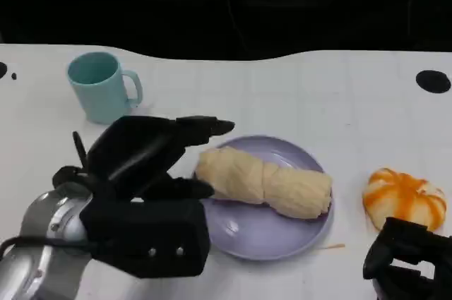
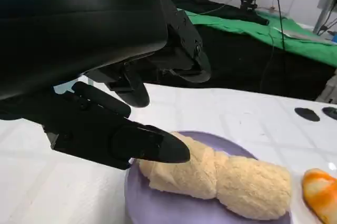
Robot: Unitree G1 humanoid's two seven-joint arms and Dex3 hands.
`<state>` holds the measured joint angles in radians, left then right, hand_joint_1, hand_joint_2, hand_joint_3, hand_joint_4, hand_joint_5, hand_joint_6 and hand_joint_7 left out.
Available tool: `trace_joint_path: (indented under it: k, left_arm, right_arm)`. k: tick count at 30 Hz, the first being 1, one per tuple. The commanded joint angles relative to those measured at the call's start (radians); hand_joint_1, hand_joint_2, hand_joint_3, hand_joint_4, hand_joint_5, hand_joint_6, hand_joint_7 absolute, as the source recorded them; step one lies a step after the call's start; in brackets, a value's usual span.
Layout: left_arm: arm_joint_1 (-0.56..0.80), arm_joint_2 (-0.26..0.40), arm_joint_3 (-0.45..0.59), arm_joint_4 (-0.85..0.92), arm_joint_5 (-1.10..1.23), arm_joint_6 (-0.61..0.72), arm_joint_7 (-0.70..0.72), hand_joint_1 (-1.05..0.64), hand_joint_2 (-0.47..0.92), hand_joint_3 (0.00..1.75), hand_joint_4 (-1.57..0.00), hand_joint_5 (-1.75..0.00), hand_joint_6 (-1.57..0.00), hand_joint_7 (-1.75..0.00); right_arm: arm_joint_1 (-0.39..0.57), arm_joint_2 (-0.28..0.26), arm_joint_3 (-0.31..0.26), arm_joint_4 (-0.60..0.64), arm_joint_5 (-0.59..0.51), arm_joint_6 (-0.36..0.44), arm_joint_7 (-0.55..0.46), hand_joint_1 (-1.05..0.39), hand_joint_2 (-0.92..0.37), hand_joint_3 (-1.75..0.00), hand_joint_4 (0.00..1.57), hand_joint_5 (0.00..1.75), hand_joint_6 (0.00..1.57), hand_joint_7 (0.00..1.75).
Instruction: Grasp the towel on the left side of the plate with the left hand and place it into the plate.
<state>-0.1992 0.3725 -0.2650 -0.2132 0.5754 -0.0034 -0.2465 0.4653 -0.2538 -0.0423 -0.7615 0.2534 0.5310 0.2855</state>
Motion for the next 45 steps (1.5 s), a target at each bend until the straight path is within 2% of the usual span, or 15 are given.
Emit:
trace_joint_path:
  k: [1, 3, 4, 6, 8, 10, 11, 12, 14, 15, 18, 25, 30, 36, 45]
  left_arm:
    - [0.106, 0.011, 0.09, -0.07, -0.108, -0.006, -0.007, -0.42, 0.92, 0.18, -0.66, -0.53, -0.57, -0.09]
    - [0.162, 0.005, 0.134, -0.097, -0.182, -0.028, -0.003, -0.32, 0.92, 0.16, -0.72, -0.6, -0.64, -0.12]
    - [0.187, 0.0, 0.154, -0.113, -0.218, -0.028, -0.006, -0.3, 0.92, 0.17, -0.71, -0.67, -0.67, -0.12]
    - [0.25, -0.024, 0.199, -0.149, -0.31, -0.031, -0.005, -0.22, 0.92, 0.19, -0.66, -0.97, -0.76, -0.19]
    - [0.318, -0.066, 0.238, -0.186, -0.402, -0.026, 0.011, -0.18, 0.92, 0.2, -0.69, -1.05, -0.83, -0.23]
    - [0.375, -0.109, 0.265, -0.222, -0.472, -0.007, 0.023, -0.14, 0.89, 0.32, -0.71, -1.18, -0.9, -0.32]
    - [0.405, -0.132, 0.276, -0.24, -0.508, 0.001, 0.027, -0.12, 0.83, 0.47, -0.72, -1.24, -0.9, -0.42]
    - [0.43, -0.15, 0.283, -0.255, -0.534, 0.006, 0.031, -0.11, 0.72, 0.73, -0.72, -1.34, -0.86, -0.64]
    - [0.496, -0.198, 0.296, -0.311, -0.611, 0.065, 0.043, -0.12, 0.63, 0.99, -0.74, -1.45, -0.79, -0.94]
    - [0.525, -0.214, 0.299, -0.342, -0.638, 0.102, 0.049, -0.14, 0.6, 1.08, -0.74, -1.53, -0.76, -1.08]
    - [0.595, -0.233, 0.311, -0.426, -0.707, 0.208, 0.053, -0.14, 0.58, 1.19, -0.72, -1.66, -0.72, -1.28]
    - [0.671, -0.232, 0.343, -0.541, -0.837, 0.452, 0.053, -0.11, 0.58, 1.23, -0.66, -1.74, -0.65, -1.45]
    - [0.686, -0.271, 0.38, -0.545, -0.97, 0.524, 0.063, -0.11, 0.72, 1.02, -0.66, -1.75, -0.57, -1.55]
    - [0.653, -0.287, 0.396, -0.473, -1.034, 0.528, 0.056, -0.14, 0.73, 0.97, -0.68, -1.75, -0.58, -1.61]
    - [0.581, -0.315, 0.412, -0.371, -1.146, 0.505, 0.03, -0.17, 0.66, 1.06, -0.73, -1.75, -0.61, -1.65]
  right_arm:
    - [0.008, 0.006, 0.004, 0.018, -0.001, -0.042, -0.002, -0.01, -0.69, -1.13, 0.7, 1.75, 0.53, 1.69]
    - [0.009, 0.006, 0.013, 0.016, -0.007, -0.049, -0.004, -0.01, -0.68, -1.15, 0.7, 1.75, 0.53, 1.69]
    - [0.01, 0.006, 0.017, 0.015, -0.011, -0.052, -0.004, -0.02, -0.67, -1.16, 0.71, 1.75, 0.52, 1.69]
    - [0.008, 0.005, 0.023, 0.013, -0.014, -0.053, -0.007, -0.02, -0.66, -1.17, 0.7, 1.75, 0.52, 1.69]
    - [0.003, 0.003, 0.026, 0.013, -0.013, -0.049, -0.009, -0.03, -0.66, -1.17, 0.7, 1.75, 0.52, 1.69]
    - [-0.002, 0.0, 0.028, 0.012, -0.015, -0.044, -0.012, -0.03, -0.65, -1.18, 0.7, 1.75, 0.52, 1.69]
    - [-0.005, -0.002, 0.029, 0.012, -0.016, -0.041, -0.014, -0.03, -0.65, -1.18, 0.7, 1.75, 0.52, 1.69]
    - [-0.008, -0.004, 0.03, 0.013, -0.018, -0.039, -0.015, -0.03, -0.64, -1.18, 0.7, 1.75, 0.52, 1.69]
    - [-0.015, -0.004, 0.031, 0.013, -0.016, -0.033, -0.018, -0.02, -0.64, -1.19, 0.71, 1.75, 0.52, 1.69]
    - [-0.019, -0.005, 0.032, 0.014, -0.015, -0.029, -0.018, -0.01, -0.64, -1.2, 0.71, 1.75, 0.52, 1.69]
    - [-0.031, -0.01, 0.035, 0.019, -0.016, -0.023, -0.016, 0.0, -0.63, -1.2, 0.7, 1.75, 0.52, 1.68]
    - [-0.045, -0.021, 0.036, 0.027, -0.021, -0.014, -0.014, 0.0, -0.63, -1.19, 0.69, 1.75, 0.51, 1.68]
    - [-0.045, -0.021, 0.033, 0.039, -0.025, -0.037, -0.011, 0.03, -0.64, -1.21, 0.7, 1.75, 0.51, 1.68]
    - [-0.05, -0.025, 0.032, 0.066, -0.034, -0.079, 0.001, 0.05, -0.64, -1.21, 0.7, 1.75, 0.51, 1.7]
    - [-0.053, -0.021, 0.049, 0.066, -0.047, -0.071, 0.0, 0.05, -0.66, -1.17, 0.69, 1.75, 0.49, 1.71]
